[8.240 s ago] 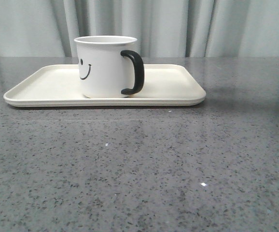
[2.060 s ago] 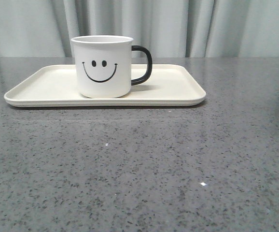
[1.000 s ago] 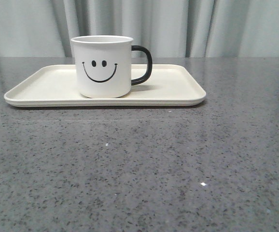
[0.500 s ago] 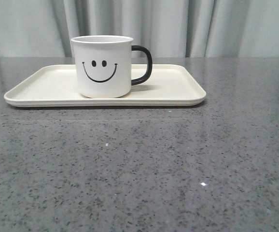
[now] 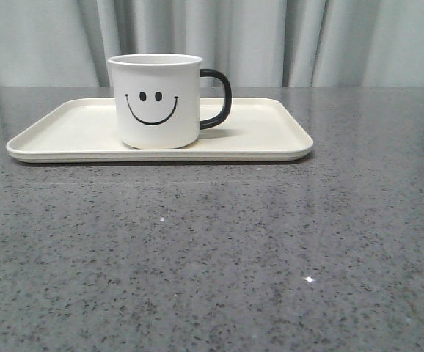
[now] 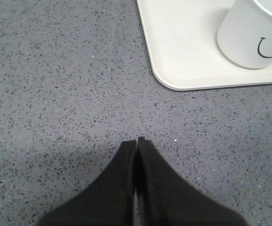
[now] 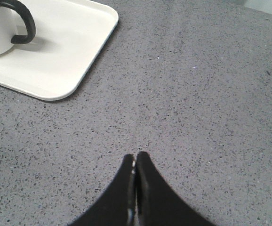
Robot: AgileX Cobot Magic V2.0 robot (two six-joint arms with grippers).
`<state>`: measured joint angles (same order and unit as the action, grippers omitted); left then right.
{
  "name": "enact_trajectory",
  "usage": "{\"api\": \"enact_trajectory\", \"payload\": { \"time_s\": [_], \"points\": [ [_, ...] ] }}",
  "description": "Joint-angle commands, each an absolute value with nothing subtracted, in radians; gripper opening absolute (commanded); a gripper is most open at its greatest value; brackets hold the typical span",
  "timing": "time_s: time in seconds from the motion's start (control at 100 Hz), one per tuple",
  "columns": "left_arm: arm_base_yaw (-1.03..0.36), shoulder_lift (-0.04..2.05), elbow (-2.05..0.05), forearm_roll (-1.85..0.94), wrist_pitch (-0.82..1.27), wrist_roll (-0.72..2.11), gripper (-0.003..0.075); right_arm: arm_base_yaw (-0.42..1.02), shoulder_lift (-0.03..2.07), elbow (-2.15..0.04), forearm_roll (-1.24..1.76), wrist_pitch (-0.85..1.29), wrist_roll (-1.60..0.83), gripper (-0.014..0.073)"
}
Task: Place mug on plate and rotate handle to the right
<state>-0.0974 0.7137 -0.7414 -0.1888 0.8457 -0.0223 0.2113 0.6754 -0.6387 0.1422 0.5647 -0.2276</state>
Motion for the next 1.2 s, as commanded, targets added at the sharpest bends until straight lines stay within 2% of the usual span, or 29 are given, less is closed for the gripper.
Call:
{"api": "enact_trajectory", "payload": {
  "time_s": [0.0, 0.43, 0.59, 1.01, 1.19],
  "points": [
    [-0.095, 0.709, -0.767, -0.201, 0.777, -0.022, -0.002, 0.206, 0.672, -0.664, 0.139, 0.492, -0.228, -0.0067],
    [-0.095, 0.709, -0.767, -0.201, 0.777, -0.022, -0.002, 0.206, 0.672, -0.664, 0.139, 0.492, -0.228, -0.0067],
    [-0.095, 0.696, -0.759, -0.065, 0.768, -0.022, -0.002, 0.206, 0.672, -0.664, 0.139, 0.492, -0.228, -0.0067],
    [-0.093, 0.465, -0.587, -0.035, 0.694, -0.022, -0.002, 0.206, 0.672, -0.664, 0.139, 0.491, -0.228, -0.0067],
    [-0.093, 0.323, -0.482, -0.023, 0.556, -0.022, -0.002, 0.206, 0.672, -0.664, 0.139, 0.491, -0.228, -0.0067]
  ]
}}
